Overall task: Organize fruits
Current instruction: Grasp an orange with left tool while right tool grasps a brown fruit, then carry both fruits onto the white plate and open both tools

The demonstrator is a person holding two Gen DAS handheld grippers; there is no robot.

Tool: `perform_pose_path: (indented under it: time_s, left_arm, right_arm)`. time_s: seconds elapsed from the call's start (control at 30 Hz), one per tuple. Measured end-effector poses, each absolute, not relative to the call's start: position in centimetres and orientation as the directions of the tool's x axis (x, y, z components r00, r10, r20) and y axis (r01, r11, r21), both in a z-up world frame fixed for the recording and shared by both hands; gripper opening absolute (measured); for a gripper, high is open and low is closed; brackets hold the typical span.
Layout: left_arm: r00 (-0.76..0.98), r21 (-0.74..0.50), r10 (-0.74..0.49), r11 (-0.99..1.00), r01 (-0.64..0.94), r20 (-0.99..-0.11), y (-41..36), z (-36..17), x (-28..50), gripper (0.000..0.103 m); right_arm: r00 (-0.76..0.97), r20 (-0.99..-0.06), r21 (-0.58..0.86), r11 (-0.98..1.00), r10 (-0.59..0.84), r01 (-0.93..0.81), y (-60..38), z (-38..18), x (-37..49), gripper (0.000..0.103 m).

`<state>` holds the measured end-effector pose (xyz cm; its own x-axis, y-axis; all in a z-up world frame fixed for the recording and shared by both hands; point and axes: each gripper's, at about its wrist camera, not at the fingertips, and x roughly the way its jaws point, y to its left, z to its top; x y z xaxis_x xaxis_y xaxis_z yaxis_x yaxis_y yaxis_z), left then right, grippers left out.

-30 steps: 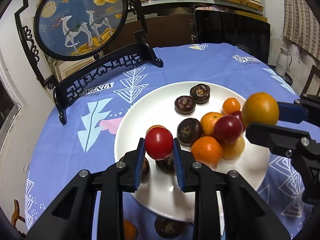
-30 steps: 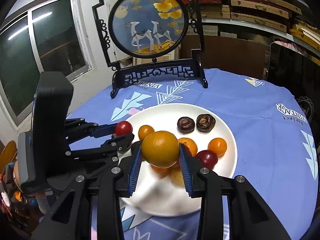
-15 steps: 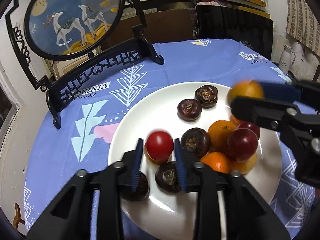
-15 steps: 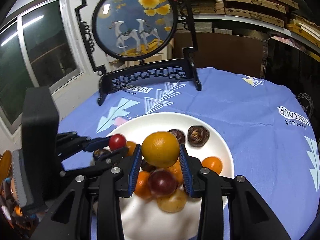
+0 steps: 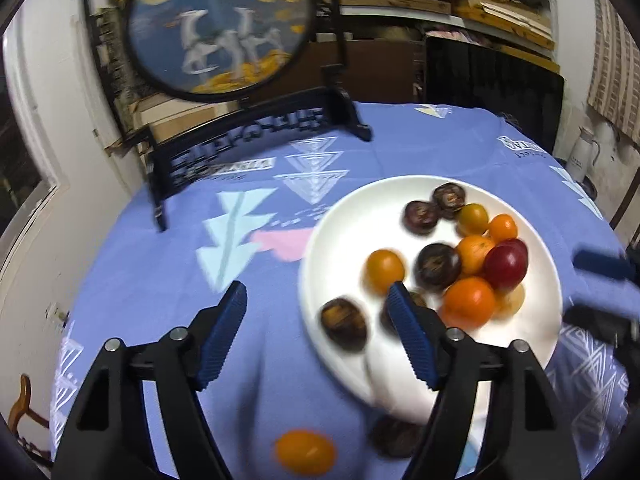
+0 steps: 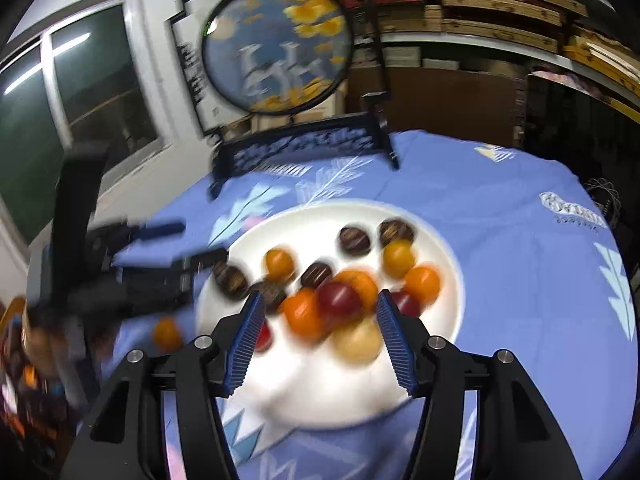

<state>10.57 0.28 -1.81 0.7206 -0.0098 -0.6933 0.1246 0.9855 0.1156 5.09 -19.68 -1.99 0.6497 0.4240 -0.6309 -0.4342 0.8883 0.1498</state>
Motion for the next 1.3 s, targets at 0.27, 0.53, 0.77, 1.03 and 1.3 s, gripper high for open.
perform_pose_path:
  time_s: [0.27, 0.53, 0.77, 1.03, 1.3]
  left_arm:
    - [0.688, 0.111, 0.048, 0.993, 0.048, -0.724, 7.4, -2.8, 6.3, 0.077]
    - [0.687, 0.13, 0.013, 0.984, 0.119, -0.727, 9.3, -3.8, 2.5, 0.083]
    - [0.666, 0.145, -0.025, 0.969, 0.199, -0.745, 8.4, -5.5, 1.7, 0.083]
    - [0.627, 0.07, -0.098, 0.969, 0.238, -0.773, 5.9, -6.4, 2.4, 0.083]
    - [0.546, 0.033, -0.078, 0.981, 0.189, -0.834, 3.9, -9.4, 5.3, 0.046]
  right_arm:
    - [0.484, -0.75, 0.132, 0.819, 0.451, -0.559, -11.4, -7.7, -0.4, 0.058]
    - [0.493, -0.793, 0.112, 0.882, 0.357, -0.459, -7.2, -9.9, 2.1, 0.058]
    - [0.552, -0.781, 0.063, 0.917, 0.291, -0.394, -6.7, -10.0, 3.4, 0.039]
    - [0.519, -0.776, 0.143, 0.901, 0.359, -0.41, -10.4, -9.5, 0.6, 0.039]
    - [0.521, -0.762, 0.185, 0.9, 0.384, -0.394, -13.6, -9.0, -1.1, 0.039]
